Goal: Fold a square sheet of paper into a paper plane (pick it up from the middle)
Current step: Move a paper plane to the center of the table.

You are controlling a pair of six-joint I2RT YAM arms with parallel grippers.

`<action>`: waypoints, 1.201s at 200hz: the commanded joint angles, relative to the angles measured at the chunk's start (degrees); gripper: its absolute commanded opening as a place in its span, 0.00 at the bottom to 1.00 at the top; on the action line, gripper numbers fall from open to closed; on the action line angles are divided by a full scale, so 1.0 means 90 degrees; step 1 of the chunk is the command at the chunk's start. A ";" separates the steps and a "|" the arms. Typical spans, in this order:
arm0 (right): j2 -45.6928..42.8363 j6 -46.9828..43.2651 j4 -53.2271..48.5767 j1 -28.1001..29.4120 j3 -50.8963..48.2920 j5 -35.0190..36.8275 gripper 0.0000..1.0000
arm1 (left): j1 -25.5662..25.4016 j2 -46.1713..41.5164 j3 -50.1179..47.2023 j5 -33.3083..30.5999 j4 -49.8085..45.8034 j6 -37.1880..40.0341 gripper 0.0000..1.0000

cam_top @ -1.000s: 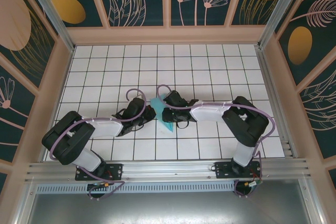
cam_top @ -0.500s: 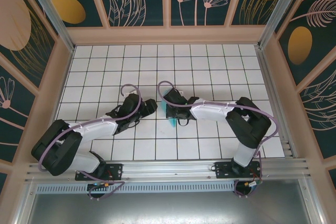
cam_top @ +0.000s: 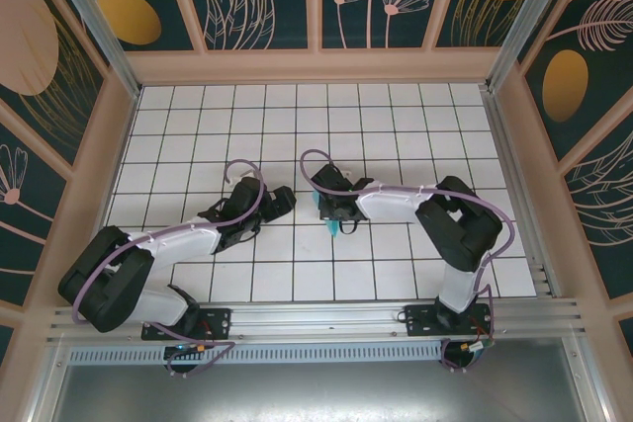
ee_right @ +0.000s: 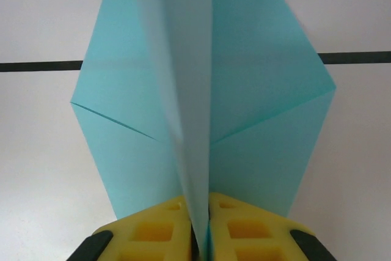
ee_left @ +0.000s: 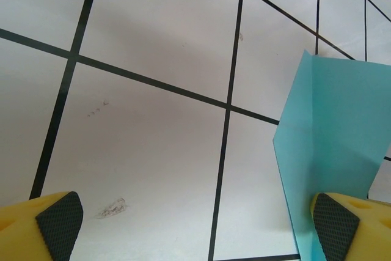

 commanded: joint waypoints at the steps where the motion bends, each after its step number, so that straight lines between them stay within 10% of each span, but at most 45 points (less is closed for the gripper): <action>1: 0.0139 0.0131 -0.0191 -0.0032 0.0069 0.0003 0.14 | 0.0066 -0.0058 -0.0049 -0.0116 -0.0142 0.0024 0.98; 153: 0.1251 -0.1296 -0.0031 -0.1321 0.2005 -0.0061 0.10 | 0.0321 -0.0484 0.0105 -0.0397 -0.0691 0.0185 0.98; 240: 0.1087 -0.1274 -0.0270 -0.1494 0.2430 -0.0141 0.35 | 0.0612 -0.0692 0.0631 -0.0778 -0.1178 0.0623 0.99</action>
